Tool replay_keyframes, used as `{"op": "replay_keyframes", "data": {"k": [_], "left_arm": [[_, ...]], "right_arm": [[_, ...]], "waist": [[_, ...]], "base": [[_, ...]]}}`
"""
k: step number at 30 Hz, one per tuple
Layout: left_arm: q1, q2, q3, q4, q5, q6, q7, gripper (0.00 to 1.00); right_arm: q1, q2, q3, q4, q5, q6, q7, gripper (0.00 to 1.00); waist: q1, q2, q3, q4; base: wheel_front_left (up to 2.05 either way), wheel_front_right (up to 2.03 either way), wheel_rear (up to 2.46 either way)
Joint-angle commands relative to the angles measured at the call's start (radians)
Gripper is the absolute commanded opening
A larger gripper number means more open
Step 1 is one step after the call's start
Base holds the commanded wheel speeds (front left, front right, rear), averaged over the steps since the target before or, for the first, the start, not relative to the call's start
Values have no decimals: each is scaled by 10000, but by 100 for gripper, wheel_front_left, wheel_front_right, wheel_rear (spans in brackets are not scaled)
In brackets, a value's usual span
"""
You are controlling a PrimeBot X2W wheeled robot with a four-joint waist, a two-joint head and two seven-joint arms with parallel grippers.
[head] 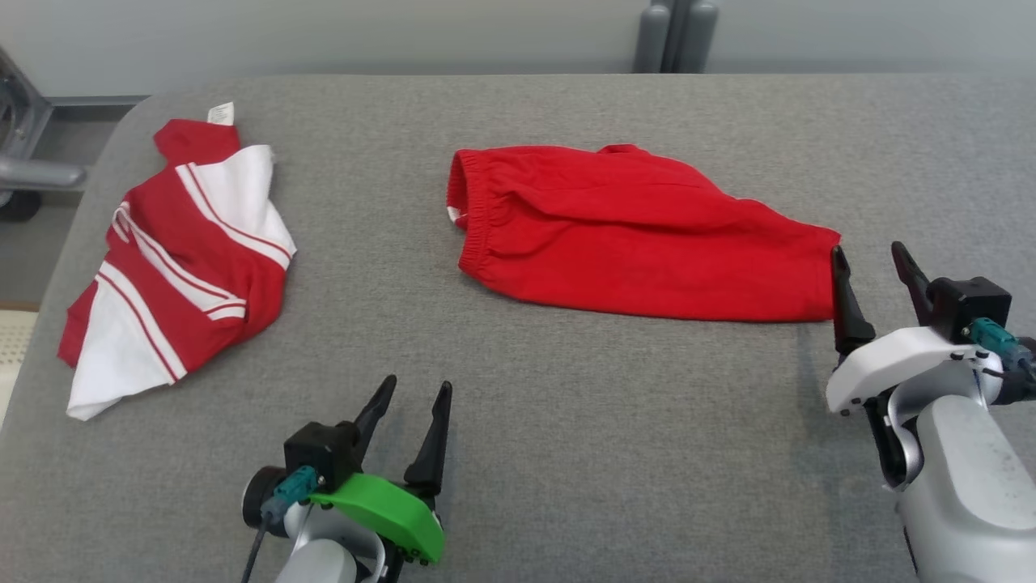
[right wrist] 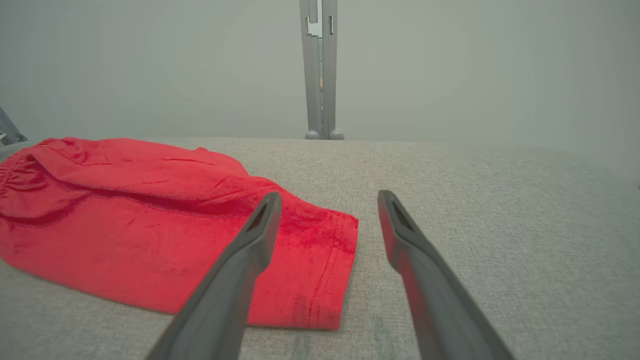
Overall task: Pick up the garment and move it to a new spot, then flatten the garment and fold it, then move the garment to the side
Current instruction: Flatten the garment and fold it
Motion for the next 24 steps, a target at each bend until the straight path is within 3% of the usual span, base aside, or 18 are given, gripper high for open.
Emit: {"op": "replay_keyframes", "data": {"k": [1, 12, 24], "left_arm": [[-229, 35, 129, 17, 65, -27, 7, 100], [-2344, 335, 1496, 1060, 662, -28, 6, 100], [-3413, 1005, 2321, 2697, 565, -26, 6, 100]], "right_arm": [[245, 91, 80, -174, 117, -3, -28, 100], [1046, 454, 1253, -1396, 697, -3, -28, 100], [916, 531, 1487, -1508, 707, -3, -28, 100]], "waist": [[0, 0, -83, -802], [0, 0, 896, -2876], [0, 0, 1387, -3836]], "base": [[0, 0, 0], [0, 0, 0], [0, 0, 0]]}}
